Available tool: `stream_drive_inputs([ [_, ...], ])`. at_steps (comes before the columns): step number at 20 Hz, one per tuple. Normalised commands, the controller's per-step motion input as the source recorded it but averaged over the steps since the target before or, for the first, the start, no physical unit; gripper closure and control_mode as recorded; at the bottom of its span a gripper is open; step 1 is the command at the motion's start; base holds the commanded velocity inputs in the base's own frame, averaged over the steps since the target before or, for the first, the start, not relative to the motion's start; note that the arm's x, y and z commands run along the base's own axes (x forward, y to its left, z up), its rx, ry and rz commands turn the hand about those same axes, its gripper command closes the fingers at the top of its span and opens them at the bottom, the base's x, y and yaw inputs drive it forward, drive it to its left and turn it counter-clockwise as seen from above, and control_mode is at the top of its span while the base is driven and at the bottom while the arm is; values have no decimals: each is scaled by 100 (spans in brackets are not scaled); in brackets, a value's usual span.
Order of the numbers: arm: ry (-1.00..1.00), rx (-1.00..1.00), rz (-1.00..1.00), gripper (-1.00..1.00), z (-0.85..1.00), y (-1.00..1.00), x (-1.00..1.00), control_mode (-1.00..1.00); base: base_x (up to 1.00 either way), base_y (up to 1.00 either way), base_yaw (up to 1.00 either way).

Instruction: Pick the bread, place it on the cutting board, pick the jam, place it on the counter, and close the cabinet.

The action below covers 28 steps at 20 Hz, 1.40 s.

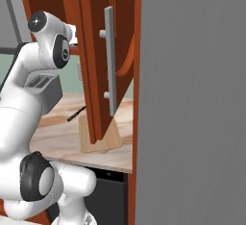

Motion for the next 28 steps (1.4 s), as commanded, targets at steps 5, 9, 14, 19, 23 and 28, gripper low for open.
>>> stream_drive_inputs([
  [5, 0, 0, 0, -100, 0, 2, 1, -100, 0, 0, 0],
  [9, 0, 0, 0, -100, 0, 12, 15, -100, 0, 0, 0],
  [14, 0, 0, 0, -100, 0, 18, 25, -100, 0, 0, 0],
  [19, 0, 0, 0, -100, 0, 17, 30, -100, 0, 0, 0],
  [23, 0, 0, 0, -100, 0, 12, 37, -100, 0, 0, 0],
  [28, 0, 0, 0, -100, 0, 7, 37, -100, 0, 0, 0],
])
